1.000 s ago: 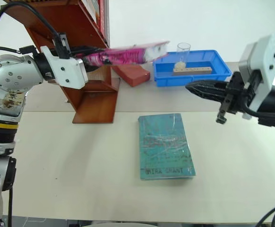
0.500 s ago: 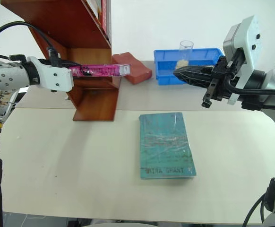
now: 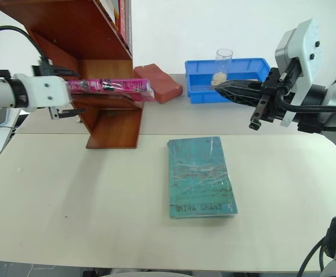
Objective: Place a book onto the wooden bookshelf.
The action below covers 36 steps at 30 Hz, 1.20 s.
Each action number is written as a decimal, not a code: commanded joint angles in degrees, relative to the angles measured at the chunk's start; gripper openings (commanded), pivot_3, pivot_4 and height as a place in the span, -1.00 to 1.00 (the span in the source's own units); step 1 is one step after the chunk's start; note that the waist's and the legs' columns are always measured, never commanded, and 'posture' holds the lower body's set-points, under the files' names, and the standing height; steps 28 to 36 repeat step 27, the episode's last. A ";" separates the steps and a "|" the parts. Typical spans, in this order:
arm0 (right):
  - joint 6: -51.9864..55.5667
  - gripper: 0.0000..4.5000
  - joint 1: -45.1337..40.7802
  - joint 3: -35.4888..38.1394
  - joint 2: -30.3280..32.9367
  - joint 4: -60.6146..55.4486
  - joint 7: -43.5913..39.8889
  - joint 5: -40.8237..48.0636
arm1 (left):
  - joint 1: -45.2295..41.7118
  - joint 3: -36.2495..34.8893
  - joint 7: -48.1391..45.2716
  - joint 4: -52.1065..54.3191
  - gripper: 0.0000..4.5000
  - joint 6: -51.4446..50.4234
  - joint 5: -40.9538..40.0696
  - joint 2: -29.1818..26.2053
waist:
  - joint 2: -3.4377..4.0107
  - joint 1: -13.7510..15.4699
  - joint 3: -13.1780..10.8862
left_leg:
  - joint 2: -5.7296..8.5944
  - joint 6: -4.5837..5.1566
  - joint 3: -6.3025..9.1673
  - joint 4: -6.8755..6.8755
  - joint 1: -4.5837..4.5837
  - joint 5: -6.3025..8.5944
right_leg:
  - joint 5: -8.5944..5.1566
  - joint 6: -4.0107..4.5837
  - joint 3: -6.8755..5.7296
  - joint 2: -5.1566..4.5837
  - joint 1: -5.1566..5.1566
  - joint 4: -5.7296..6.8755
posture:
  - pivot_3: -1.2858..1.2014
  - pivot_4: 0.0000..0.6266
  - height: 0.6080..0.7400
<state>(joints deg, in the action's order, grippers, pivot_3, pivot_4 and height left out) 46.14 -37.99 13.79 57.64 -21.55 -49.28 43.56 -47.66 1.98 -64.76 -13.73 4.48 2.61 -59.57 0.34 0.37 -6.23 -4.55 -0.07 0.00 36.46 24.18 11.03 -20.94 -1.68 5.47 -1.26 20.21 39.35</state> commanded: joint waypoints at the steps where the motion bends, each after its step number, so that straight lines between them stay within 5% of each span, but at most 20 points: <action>1: -3.51 -1.00 -0.66 0.15 2.12 1.69 -3.07 -2.47 | 0.50 -9.37 -3.50 7.28 0.98 -13.34 -11.69 -3.21 | 0.00 -0.02 0.00 | -0.01 0.00 -0.01 0.00 -0.02 0.00 | 0.00 0.00 0.00 0.00 0.01 -0.01 | 0.03 -0.52 -0.38; 5: -6.12 -1.00 1.64 -1.02 5.53 3.11 -8.97 -4.93 | 7.27 -16.86 -7.05 11.93 0.98 -30.39 -21.68 -6.59 | 0.04 -0.35 -0.04 | 0.00 -0.01 -0.07 -0.15 -0.37 0.00 | -0.12 -0.14 0.01 -0.02 -0.02 -0.07 | 0.03 -0.52 -0.38; 7: -12.31 -1.00 5.23 -2.90 9.24 4.68 -14.65 -9.98 | 18.10 -23.48 -8.69 14.21 0.98 -36.13 -24.62 -7.34 | 0.17 -0.60 -0.02 | -0.02 -0.01 -0.13 -0.25 -0.44 0.01 | -0.15 -0.11 0.01 -0.04 -0.03 -0.12 | 0.03 -0.52 -0.38; 13: -23.77 -1.00 8.90 -5.92 12.67 11.58 -21.84 -18.43 | 36.63 -30.08 -5.81 22.46 0.98 -40.67 -25.84 -5.18 | -0.31 -1.10 -0.32 | -0.22 -0.02 -0.33 -0.41 -0.90 0.02 | -0.18 0.09 -0.04 -0.02 0.00 0.10 | 0.03 -0.52 -0.38; 21: -22.11 -1.00 12.66 -4.14 11.56 12.72 -23.80 -17.92 | 44.44 -26.30 -0.64 29.97 0.98 -39.25 -25.22 -1.09 | -0.33 -0.42 -0.38 | -0.24 -0.03 -0.77 -0.39 -0.88 0.02 | -0.09 0.34 0.07 -0.20 -0.02 -0.01 | 0.03 -0.52 -0.38; 36: -22.14 -1.00 13.69 -3.55 11.17 12.07 -23.18 -18.23 | 43.31 -25.75 -0.07 30.13 0.98 -39.41 -28.05 0.45 | -0.41 -0.53 -0.43 | -0.27 -0.03 -0.76 -0.41 -0.93 0.02 | -0.12 0.28 0.06 -0.16 -0.02 0.01 | 0.03 -0.52 -0.38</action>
